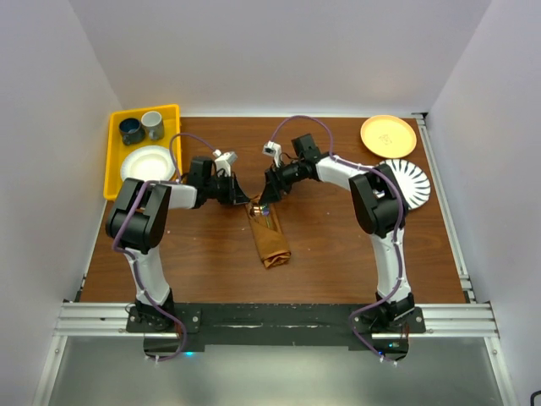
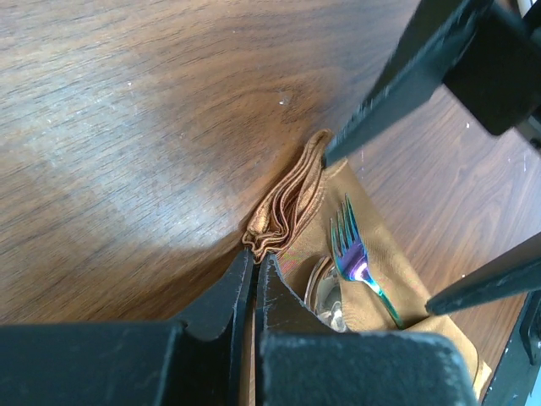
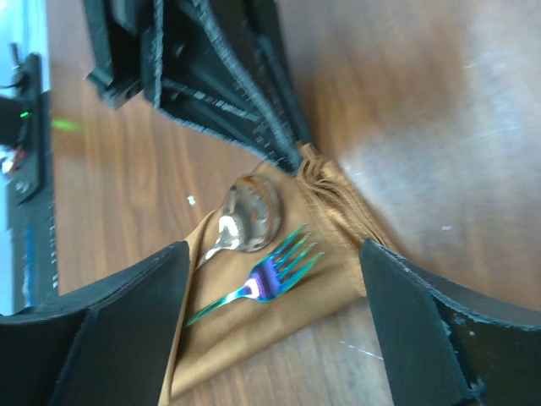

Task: Fold the napkin into a case and place the utensils inside
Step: Insert the fork into the folded napkin, then reset both arms

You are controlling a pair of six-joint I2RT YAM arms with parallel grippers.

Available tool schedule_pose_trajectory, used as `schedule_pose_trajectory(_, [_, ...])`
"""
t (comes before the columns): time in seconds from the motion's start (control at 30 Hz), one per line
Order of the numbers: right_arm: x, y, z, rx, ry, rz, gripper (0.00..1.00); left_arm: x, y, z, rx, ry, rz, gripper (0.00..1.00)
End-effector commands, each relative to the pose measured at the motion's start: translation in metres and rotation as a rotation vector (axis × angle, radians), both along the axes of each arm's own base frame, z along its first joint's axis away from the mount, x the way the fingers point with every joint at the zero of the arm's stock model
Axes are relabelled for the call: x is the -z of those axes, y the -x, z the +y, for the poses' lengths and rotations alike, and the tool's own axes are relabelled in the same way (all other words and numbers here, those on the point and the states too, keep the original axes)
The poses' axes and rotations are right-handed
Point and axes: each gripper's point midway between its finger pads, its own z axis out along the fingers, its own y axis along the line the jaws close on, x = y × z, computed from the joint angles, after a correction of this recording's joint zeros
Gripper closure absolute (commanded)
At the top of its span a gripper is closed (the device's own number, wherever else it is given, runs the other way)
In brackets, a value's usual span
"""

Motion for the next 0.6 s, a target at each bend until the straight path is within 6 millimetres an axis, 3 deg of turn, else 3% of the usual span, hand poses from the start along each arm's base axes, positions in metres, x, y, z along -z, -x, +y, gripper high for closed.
schedule_pose_trajectory(0.0, [-0.042,-0.031,-0.003,0.072,0.023,-0.164,0.10,-0.009,-0.004,0.002,-0.002,-0.006,-0.033,1.00])
schedule_pose_trajectory(0.17, [-0.049,-0.034,-0.009,0.107,0.060,-0.179,0.09,-0.010,-0.010,0.000,0.012,-0.016,-0.043,1.00])
schedule_pose_trajectory(0.33, [-0.073,-0.037,-0.009,0.147,0.022,-0.177,0.05,-0.011,-0.018,-0.005,0.042,-0.025,-0.058,1.00])
schedule_pose_trajectory(0.57, [-0.111,-0.066,-0.029,0.274,-0.040,-0.163,0.02,-0.007,-0.026,-0.023,0.118,-0.036,-0.069,1.00])
